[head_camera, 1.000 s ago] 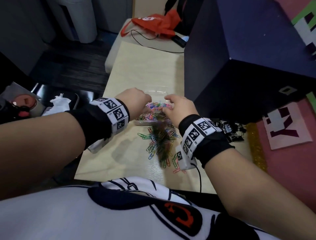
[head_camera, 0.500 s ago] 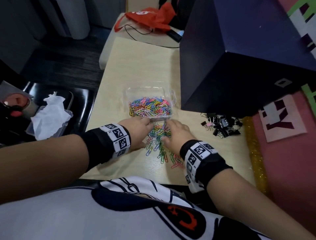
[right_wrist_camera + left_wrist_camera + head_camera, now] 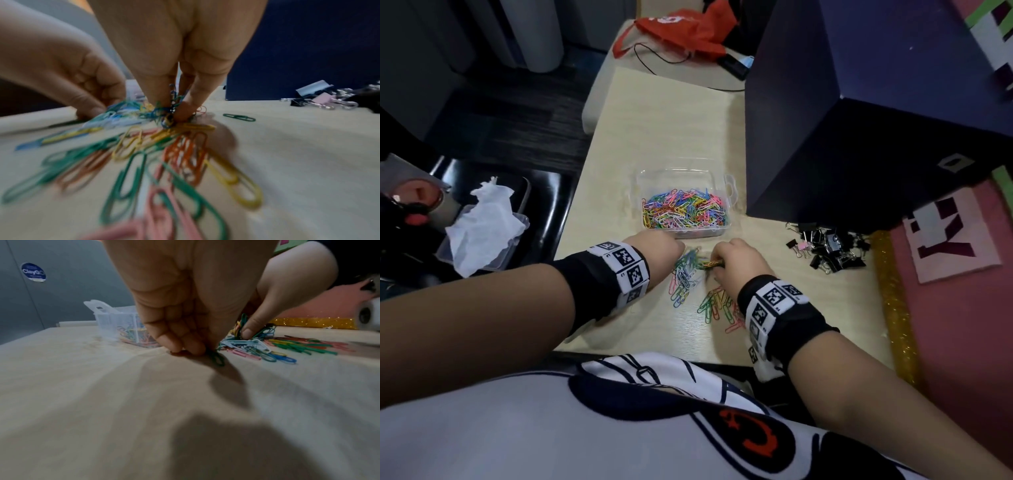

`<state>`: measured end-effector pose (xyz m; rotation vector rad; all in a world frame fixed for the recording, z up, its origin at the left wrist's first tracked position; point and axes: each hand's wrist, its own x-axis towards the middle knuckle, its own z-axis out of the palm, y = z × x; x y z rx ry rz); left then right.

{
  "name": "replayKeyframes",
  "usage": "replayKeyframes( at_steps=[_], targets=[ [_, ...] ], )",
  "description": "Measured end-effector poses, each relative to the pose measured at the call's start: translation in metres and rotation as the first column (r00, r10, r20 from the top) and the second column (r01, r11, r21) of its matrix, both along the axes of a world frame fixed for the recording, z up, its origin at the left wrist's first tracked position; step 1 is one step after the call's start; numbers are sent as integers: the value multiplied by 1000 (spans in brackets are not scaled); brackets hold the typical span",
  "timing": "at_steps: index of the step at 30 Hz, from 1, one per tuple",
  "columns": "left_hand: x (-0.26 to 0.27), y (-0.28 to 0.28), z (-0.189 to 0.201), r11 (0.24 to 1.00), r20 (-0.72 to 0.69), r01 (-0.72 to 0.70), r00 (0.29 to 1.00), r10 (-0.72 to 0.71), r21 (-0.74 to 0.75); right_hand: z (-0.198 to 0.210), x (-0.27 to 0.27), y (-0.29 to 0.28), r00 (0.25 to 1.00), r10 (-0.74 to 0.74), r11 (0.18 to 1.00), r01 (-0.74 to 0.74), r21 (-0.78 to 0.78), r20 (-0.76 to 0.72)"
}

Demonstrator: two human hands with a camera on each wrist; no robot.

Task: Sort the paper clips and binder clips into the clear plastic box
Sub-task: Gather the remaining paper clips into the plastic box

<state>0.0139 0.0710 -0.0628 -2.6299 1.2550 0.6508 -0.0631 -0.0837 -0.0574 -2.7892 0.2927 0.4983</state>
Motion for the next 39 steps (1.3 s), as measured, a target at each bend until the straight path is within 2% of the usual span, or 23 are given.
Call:
replayKeyframes(
  at_steps=[6, 12, 15, 17, 20, 23, 25, 29, 32, 35, 37, 39],
  targets=[
    [1, 3, 5, 997, -4, -4, 1000, 4, -73, 21, 19, -7, 993, -53, 998, 49, 41, 101],
    [19, 4, 41, 942, 24, -81, 995, 94, -327, 51, 48, 1, 953, -122, 988, 90, 123, 278],
    [35, 3, 53, 901, 35, -163, 981, 193, -402, 58, 52, 0, 974, -102, 994, 90, 67, 204],
    [37, 4, 56, 894, 36, -165, 980, 198, -416, 59, 46, -4, 978, -124, 992, 120, 32, 169],
    [24, 3, 49, 940, 27, -70, 996, 84, -335, 54, 29, -17, 975, -216, 975, 213, 63, 52],
    [5, 0, 32, 981, 5, 54, 999, -54, -187, 43, 8, -29, 956, -243, 969, 232, -85, -164],
    [-2, -3, 20, 987, -32, 99, 994, -104, -128, 34, -5, -35, 927, -274, 956, 233, -179, -257],
    [-5, -10, 5, 986, -33, 132, 990, -136, -103, 24, -23, -41, 917, -282, 953, 234, -194, -282],
    [-9, -10, 3, 979, -19, 192, 981, -194, -70, 15, -34, -31, 967, -149, 987, 133, -92, -207],
    [-13, -6, 5, 959, -59, 268, 960, -274, -92, 10, -35, -15, 981, -71, 997, 73, 4, -180],
    [-12, -3, 8, 957, -80, 268, 957, -278, -114, 17, -29, -10, 973, -92, 996, 93, -5, -214],
    [-7, -1, 13, 964, -58, 233, 969, -242, -130, 30, -23, -11, 955, -130, 990, 112, -83, -268]
  ],
)
